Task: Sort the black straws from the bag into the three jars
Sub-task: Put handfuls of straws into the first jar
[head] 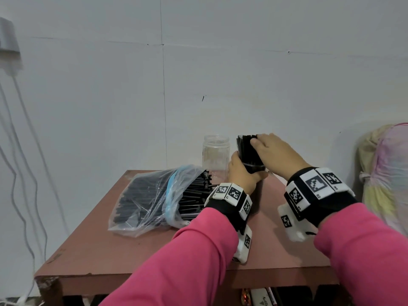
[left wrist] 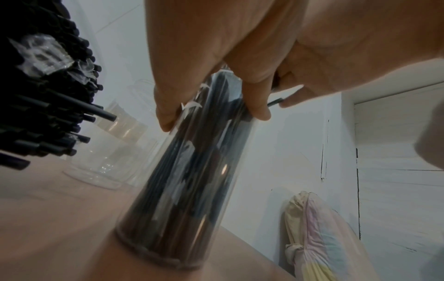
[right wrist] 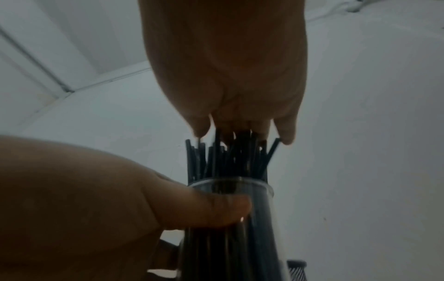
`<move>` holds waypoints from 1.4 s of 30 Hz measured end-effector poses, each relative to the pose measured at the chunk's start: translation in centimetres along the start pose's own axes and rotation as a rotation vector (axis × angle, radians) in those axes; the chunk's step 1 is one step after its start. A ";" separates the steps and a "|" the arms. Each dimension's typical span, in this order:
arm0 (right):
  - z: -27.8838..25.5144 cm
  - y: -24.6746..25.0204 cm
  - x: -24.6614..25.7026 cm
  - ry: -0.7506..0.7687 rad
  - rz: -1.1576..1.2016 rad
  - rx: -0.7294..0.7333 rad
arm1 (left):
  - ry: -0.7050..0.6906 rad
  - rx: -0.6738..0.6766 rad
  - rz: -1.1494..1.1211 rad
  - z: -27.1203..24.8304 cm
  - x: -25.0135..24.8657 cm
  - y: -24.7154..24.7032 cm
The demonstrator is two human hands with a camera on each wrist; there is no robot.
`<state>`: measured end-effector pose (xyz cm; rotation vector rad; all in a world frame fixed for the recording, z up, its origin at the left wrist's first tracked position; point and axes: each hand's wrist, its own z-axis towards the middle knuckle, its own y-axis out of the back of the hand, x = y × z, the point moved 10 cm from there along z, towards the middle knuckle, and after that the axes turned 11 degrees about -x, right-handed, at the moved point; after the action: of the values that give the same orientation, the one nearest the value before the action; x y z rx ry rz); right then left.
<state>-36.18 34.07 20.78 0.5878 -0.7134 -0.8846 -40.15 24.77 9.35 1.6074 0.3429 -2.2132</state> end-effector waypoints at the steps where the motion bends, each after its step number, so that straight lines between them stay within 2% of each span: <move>1: -0.1 -0.7 -0.1 -0.003 0.031 0.057 | 0.003 -0.003 -0.008 0.0 0.1 0.0; 3: -0.2 -0.1 -0.2 -0.005 0.056 0.005 | 0.032 0.019 0.012 -1.3 -1.1 0.7; 5: -0.6 2.4 0.0 -0.006 0.144 -0.186 | 0.059 0.045 0.034 -2.7 -2.7 2.0; 8: -2.9 5.6 0.3 0.008 0.390 -0.457 | 0.084 0.037 -0.051 -3.7 -4.4 5.0; 10: -5.1 6.2 0.6 -0.022 0.513 -0.511 | 0.073 -0.004 -0.138 -4.7 -5.9 8.3; 13: -8.3 4.1 0.7 -0.125 0.700 -0.437 | 0.073 -0.057 -0.217 -7.0 -7.0 14.3; 16: -11.3 -0.8 1.1 -0.229 0.759 -0.231 | 0.071 -0.121 -0.245 -9.1 -6.6 19.6; 19: -13.9 -7.1 1.8 -0.302 0.696 -0.008 | 0.101 -0.109 -0.097 -10.6 -4.0 21.4; 22: -15.4 -11.4 3.0 -0.356 0.698 0.077 | 0.104 -0.097 0.078 -10.9 -1.6 21.8; 24: -15.8 -13.8 3.4 -0.400 0.691 0.111 | 0.037 -0.156 0.347 -10.2 -0.7 22.6; 25: -15.9 -14.5 3.8 -0.418 0.706 0.122 | 0.025 -0.179 0.493 -9.9 -0.4 23.1; 27: -15.8 -15.5 4.4 -0.447 0.784 0.111 | 0.023 -0.199 0.633 -10.1 -0.1 23.2; 33: -15.2 -15.5 5.5 -0.556 1.012 0.036 | -0.093 -0.169 0.750 -9.7 1.1 21.6; 37: -15.3 -16.3 4.6 -0.627 1.120 -0.007 | -0.250 -0.327 0.611 -10.1 1.1 22.3; 42: -15.6 -16.5 2.9 -0.685 1.124 -0.102 | -0.286 -0.358 0.488 -9.8 2.0 22.8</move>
<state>-30.95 25.77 0.06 -0.2757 -1.3989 -0.0228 -22.24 8.00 4.94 1.0350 0.2182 -1.8420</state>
